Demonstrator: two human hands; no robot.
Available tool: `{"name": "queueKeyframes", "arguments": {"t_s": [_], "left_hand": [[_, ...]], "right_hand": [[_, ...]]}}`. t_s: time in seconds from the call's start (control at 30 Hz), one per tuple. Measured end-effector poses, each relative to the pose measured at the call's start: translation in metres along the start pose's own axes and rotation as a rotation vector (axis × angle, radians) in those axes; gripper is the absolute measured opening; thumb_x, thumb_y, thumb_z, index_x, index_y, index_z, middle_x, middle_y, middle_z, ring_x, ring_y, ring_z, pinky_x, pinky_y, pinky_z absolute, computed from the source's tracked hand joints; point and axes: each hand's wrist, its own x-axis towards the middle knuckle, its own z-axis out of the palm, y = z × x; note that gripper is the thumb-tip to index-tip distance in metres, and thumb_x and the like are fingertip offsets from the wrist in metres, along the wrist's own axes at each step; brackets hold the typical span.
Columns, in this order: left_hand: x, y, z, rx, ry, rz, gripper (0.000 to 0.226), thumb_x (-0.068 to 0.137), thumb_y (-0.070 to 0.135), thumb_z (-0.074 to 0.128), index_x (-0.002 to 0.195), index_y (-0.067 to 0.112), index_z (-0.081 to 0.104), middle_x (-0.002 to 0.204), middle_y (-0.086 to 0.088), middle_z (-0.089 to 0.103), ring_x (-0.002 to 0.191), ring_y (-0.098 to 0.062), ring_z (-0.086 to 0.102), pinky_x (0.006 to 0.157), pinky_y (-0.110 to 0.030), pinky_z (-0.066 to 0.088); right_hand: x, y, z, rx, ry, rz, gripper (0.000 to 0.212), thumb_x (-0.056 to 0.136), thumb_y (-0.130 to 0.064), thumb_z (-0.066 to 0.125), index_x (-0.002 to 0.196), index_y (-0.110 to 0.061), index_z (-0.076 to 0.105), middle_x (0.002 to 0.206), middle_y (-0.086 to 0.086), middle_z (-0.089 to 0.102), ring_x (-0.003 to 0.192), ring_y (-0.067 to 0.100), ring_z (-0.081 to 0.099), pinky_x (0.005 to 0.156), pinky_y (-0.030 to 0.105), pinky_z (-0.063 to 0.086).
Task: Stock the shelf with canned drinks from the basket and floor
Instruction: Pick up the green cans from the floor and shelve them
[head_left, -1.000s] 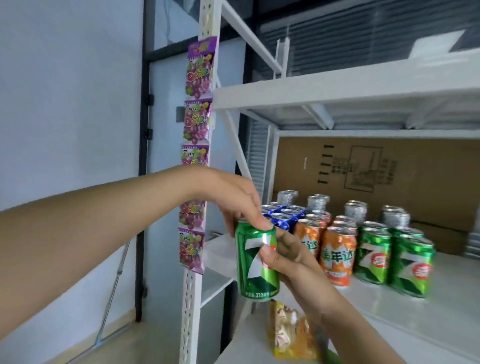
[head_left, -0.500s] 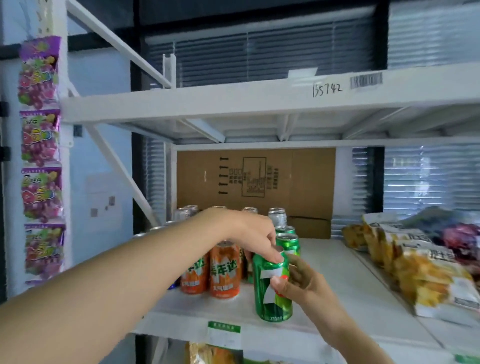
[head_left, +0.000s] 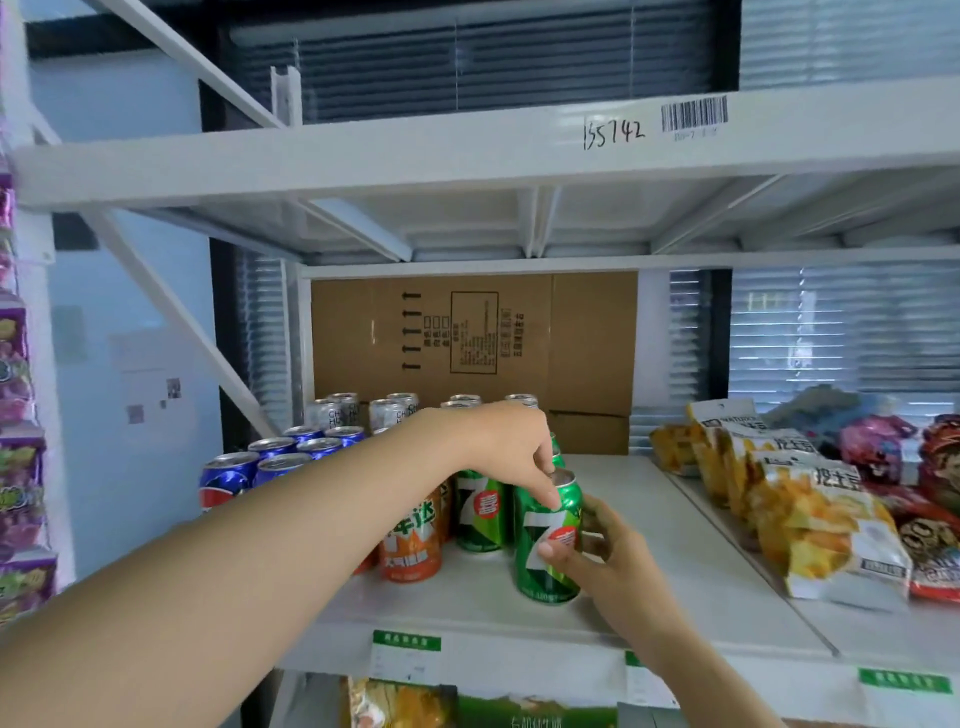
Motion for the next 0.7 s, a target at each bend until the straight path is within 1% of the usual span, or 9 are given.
{"name": "queueKeyframes", "arguments": {"t_s": [0.07,0.13,0.23,0.3,0.4,0.47,0.53,0.6,0.7], "left_hand": [[-0.002,-0.005,0.002,-0.006,0.014,-0.003,0.040,0.079,0.050,0.072,0.103,0.018,0.076,0.098,0.002,0.075,0.089,-0.018,0.069,0.083,-0.040,0.057],[-0.004,-0.010,0.003,-0.012,0.023,-0.016,0.036,0.079,0.047,0.074,0.097,0.016,0.078,0.098,0.002,0.076,0.084,-0.015,0.070,0.079,-0.038,0.058],[-0.011,-0.018,0.001,-0.004,0.026,-0.054,0.033,0.078,0.046,0.076,0.082,0.013,0.078,0.090,0.000,0.076,0.079,-0.015,0.070,0.071,-0.034,0.056],[-0.017,-0.024,-0.001,0.009,0.012,-0.081,0.036,0.077,0.047,0.076,0.081,0.011,0.078,0.086,-0.002,0.076,0.076,-0.017,0.069,0.067,-0.032,0.054],[-0.024,-0.032,-0.002,0.052,-0.009,-0.108,0.041,0.077,0.047,0.075,0.081,0.006,0.077,0.085,-0.009,0.075,0.069,-0.021,0.066,0.060,-0.030,0.048],[-0.028,-0.036,-0.003,0.077,-0.030,-0.115,0.041,0.079,0.046,0.075,0.086,0.006,0.077,0.084,-0.004,0.074,0.069,-0.020,0.065,0.062,-0.030,0.051],[-0.029,-0.039,-0.003,0.081,-0.041,-0.109,0.038,0.080,0.042,0.075,0.093,0.007,0.077,0.094,0.000,0.075,0.077,-0.018,0.069,0.071,-0.033,0.056],[-0.030,-0.042,-0.002,0.073,-0.043,-0.107,0.037,0.080,0.040,0.075,0.100,0.008,0.077,0.098,-0.001,0.075,0.084,-0.019,0.070,0.077,-0.036,0.058],[-0.030,-0.045,-0.001,0.057,-0.030,-0.114,0.037,0.080,0.036,0.076,0.105,0.009,0.075,0.099,-0.001,0.075,0.086,-0.017,0.069,0.081,-0.035,0.058]], "right_hand": [[0.005,0.002,0.003,-0.041,-0.005,0.010,0.056,0.080,-0.024,0.076,0.130,-0.020,0.051,0.105,-0.004,0.071,0.099,0.010,0.065,0.070,0.017,0.054],[0.009,0.004,0.008,-0.053,-0.013,0.023,0.061,0.079,-0.027,0.078,0.133,-0.018,0.050,0.104,-0.004,0.072,0.098,0.011,0.067,0.077,0.022,0.055],[0.011,0.003,0.021,-0.026,-0.029,0.035,0.060,0.078,-0.027,0.078,0.131,-0.014,0.051,0.100,-0.005,0.073,0.098,0.012,0.068,0.078,0.023,0.055],[0.010,0.001,0.032,-0.031,-0.042,0.032,0.066,0.078,-0.031,0.077,0.135,-0.014,0.048,0.107,-0.006,0.070,0.104,0.012,0.064,0.084,0.023,0.053],[0.010,0.000,0.046,-0.041,-0.062,0.033,0.081,0.075,-0.039,0.076,0.144,-0.015,0.041,0.118,-0.007,0.063,0.114,0.012,0.057,0.096,0.029,0.048],[0.012,0.001,0.054,-0.021,-0.062,0.035,0.081,0.074,-0.039,0.077,0.143,-0.015,0.041,0.119,-0.007,0.062,0.114,0.012,0.057,0.097,0.030,0.049],[0.014,0.003,0.060,-0.031,-0.041,0.028,0.083,0.070,-0.044,0.077,0.140,-0.017,0.043,0.120,-0.007,0.062,0.114,0.012,0.057,0.098,0.032,0.049],[0.016,0.005,0.064,-0.047,-0.007,0.019,0.092,0.061,-0.053,0.076,0.140,-0.018,0.045,0.120,-0.007,0.062,0.114,0.012,0.058,0.099,0.036,0.050],[0.021,0.008,0.068,-0.054,0.020,0.010,0.095,0.055,-0.057,0.076,0.137,-0.019,0.048,0.114,-0.009,0.065,0.108,0.010,0.060,0.095,0.035,0.053]]}}
